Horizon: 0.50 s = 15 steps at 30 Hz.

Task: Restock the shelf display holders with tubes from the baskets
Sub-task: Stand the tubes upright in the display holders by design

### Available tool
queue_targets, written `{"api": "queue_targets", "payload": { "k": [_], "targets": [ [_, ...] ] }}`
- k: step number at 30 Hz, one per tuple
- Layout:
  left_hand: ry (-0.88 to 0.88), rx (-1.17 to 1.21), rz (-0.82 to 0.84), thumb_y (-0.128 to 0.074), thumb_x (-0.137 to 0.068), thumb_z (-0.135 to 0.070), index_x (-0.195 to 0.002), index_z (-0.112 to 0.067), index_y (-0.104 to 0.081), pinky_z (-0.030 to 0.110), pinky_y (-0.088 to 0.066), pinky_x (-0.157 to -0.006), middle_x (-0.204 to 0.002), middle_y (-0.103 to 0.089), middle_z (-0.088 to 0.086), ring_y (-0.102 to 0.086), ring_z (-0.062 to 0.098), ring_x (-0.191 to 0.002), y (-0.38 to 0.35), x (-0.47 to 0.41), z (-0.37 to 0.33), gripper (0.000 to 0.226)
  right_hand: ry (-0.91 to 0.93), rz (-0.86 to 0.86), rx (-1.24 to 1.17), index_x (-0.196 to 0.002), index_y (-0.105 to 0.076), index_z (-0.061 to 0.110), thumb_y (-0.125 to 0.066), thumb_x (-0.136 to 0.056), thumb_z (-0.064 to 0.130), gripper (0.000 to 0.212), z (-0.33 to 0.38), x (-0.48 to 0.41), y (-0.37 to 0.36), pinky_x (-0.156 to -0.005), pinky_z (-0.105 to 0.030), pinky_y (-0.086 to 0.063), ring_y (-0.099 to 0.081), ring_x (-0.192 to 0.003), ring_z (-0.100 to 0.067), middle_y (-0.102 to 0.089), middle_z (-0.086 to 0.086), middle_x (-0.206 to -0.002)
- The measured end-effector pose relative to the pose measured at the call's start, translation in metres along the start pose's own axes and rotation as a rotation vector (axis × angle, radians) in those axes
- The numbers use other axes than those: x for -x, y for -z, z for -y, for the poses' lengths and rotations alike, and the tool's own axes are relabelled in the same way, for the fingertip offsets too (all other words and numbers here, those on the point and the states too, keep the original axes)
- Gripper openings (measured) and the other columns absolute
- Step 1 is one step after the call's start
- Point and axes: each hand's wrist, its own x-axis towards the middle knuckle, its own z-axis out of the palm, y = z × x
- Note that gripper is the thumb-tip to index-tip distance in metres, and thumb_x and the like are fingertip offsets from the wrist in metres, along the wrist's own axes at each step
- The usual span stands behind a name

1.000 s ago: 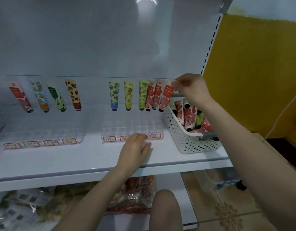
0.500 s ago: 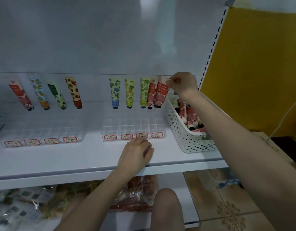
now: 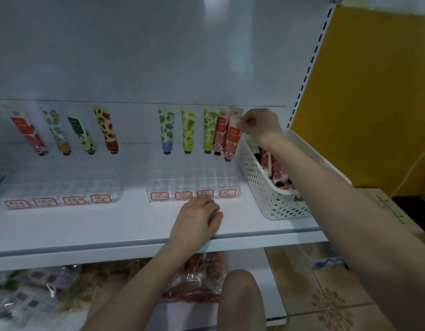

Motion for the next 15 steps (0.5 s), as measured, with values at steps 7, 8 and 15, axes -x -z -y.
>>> {"api": "queue_targets", "payload": {
  "k": [7, 8, 15],
  "targets": [
    [0.013, -0.009, -0.004, -0.06, -0.078, -0.021, -0.076, -0.011, -0.072, 0.029, -0.051, -0.066, -0.08, -0.069, 0.001, -0.062, 0.018, -0.073, -0.0027, -0.0008, 0.0008, 0.016, 0.02, 0.024, 0.04, -0.094, -0.068, 0.006, -0.056, -0.091, 0.02, 0.019, 0.0034, -0.0012, -0.0021, -0.083, -0.034, -0.05, -0.06, -0.084, -0.021, -0.068, -0.01, -0.096],
    [0.012, -0.011, -0.004, -0.059, -0.078, -0.02, -0.076, -0.011, -0.072, 0.029, -0.051, -0.066, -0.08, -0.069, 0.001, -0.062, 0.018, -0.074, -0.0028, -0.0009, 0.0009, 0.016, 0.019, 0.026, 0.039, -0.094, -0.068, 0.005, -0.056, -0.091, 0.02, 0.019, 0.0038, -0.0018, -0.0027, -0.084, -0.035, -0.051, -0.059, -0.083, -0.02, -0.068, -0.01, -0.096],
    [0.008, -0.008, 0.012, -0.05, -0.082, -0.027, -0.077, -0.012, -0.071, 0.029, -0.05, -0.069, -0.082, -0.069, 0.0, -0.062, 0.018, -0.076, -0.0025, -0.0005, 0.0014, 0.027, -0.002, 0.028, 0.045, -0.092, -0.068, 0.003, -0.056, -0.091, 0.02, 0.021, 0.0043, -0.0036, -0.0047, -0.084, -0.038, -0.052, -0.052, -0.073, -0.016, -0.065, -0.009, -0.087]
  ]
}}
